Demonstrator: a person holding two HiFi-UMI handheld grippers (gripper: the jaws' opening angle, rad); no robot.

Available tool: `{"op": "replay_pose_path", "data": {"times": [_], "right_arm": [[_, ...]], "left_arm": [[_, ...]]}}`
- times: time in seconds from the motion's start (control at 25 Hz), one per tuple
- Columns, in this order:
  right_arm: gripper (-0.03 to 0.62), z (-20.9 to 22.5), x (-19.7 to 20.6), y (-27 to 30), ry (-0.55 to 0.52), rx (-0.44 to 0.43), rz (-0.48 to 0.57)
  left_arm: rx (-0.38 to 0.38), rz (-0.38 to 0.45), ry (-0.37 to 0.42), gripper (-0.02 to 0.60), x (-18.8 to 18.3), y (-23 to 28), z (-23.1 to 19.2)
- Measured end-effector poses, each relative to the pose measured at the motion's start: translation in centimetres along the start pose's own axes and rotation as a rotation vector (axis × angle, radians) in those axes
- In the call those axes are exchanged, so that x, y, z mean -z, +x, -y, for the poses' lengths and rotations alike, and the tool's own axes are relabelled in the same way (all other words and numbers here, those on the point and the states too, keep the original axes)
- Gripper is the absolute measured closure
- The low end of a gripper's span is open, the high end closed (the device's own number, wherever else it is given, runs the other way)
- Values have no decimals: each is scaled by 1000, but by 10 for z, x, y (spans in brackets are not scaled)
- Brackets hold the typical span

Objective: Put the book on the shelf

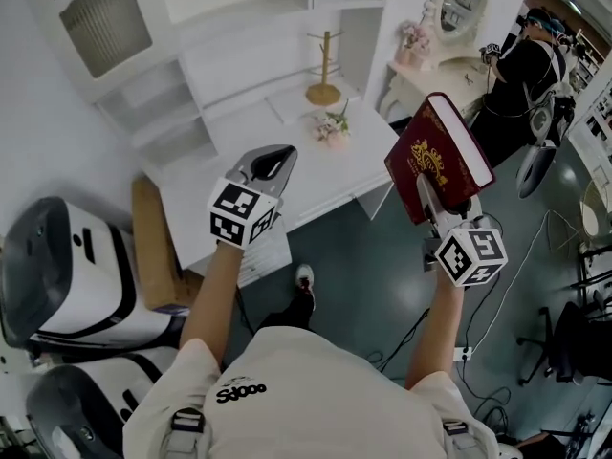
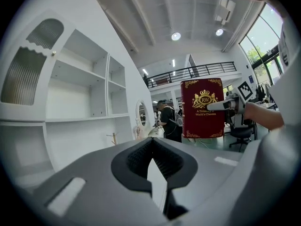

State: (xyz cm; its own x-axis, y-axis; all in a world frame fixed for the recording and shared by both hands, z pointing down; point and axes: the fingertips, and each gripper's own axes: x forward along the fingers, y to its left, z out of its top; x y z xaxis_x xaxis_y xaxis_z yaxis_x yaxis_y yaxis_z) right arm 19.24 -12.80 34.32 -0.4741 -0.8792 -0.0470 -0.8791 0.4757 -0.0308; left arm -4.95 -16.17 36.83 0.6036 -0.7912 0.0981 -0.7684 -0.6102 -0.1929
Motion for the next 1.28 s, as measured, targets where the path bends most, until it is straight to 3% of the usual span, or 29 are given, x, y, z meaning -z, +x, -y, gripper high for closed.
{"op": "replay_pose_path", "data": {"times": [0.68, 1.0, 1.28], "right_arm": [[385, 91, -50, 222, -23, 27, 13], [385, 100, -94, 289, -83, -13, 80], [385, 129, -120, 355, -89, -54, 105]], "left_arm": [[48, 78, -45, 566, -16, 184, -171], [38, 103, -42, 566, -15, 207, -204], [-19, 74, -33, 566, -8, 221, -231]]}}
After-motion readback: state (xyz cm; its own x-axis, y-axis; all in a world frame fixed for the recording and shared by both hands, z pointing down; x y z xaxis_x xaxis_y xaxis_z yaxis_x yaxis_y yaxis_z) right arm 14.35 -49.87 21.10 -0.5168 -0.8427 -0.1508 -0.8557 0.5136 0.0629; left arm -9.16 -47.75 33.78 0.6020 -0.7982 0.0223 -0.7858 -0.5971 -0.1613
